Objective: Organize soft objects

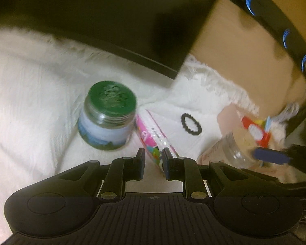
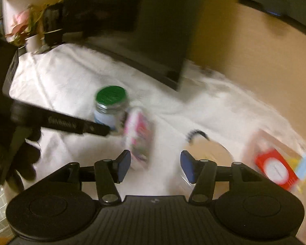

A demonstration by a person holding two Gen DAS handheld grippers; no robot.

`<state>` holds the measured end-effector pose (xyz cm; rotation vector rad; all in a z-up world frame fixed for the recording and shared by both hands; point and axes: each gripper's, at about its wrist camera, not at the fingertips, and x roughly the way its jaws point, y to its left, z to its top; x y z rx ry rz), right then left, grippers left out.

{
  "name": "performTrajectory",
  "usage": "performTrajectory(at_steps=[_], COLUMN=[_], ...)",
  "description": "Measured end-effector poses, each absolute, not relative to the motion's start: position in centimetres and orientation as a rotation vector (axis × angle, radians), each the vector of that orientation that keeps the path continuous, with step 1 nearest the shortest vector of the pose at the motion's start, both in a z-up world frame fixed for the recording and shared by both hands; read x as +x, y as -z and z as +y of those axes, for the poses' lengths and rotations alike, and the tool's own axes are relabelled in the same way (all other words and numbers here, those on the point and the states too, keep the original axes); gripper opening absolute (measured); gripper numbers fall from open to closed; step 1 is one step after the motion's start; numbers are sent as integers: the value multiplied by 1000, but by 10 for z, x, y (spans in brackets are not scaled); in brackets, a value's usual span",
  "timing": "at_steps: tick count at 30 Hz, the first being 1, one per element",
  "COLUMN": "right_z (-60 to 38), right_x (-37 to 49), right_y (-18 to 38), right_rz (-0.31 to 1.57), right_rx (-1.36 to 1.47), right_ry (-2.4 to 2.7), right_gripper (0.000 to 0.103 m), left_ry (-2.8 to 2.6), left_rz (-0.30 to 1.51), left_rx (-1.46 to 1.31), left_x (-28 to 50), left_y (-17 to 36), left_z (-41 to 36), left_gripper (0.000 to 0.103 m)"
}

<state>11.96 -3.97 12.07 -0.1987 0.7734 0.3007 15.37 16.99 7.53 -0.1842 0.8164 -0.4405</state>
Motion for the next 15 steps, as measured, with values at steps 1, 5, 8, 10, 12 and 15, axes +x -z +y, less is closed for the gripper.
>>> performTrajectory(at_steps=[1,5,8,10,12,15], right_z=[-50,-83,-101,-111,-119,-128], right_x=[112,85,73,69,68,66], right_y=[-118,-95,-77,-68,-58,-46], right_rz=[772,773,823,858,897,947], right_rx=[-190,-192,-157,-132,-106,-84], right_ry=[-278,-163,-133,-111,-84,-52], right_gripper=[58,64,64,64,64,64], left_ry=[433,410,431,464,465,467], left_rz=[799,758,803,868,918,971], left_rx=[-145,52,134,149,187,215], left_x=[150,126,109,102,99,99], left_y=[-78,-81,-71,-60,-48,-35], left_z=[164,133,121,115,106,93], left_gripper=[20,20,20,21,21,21])
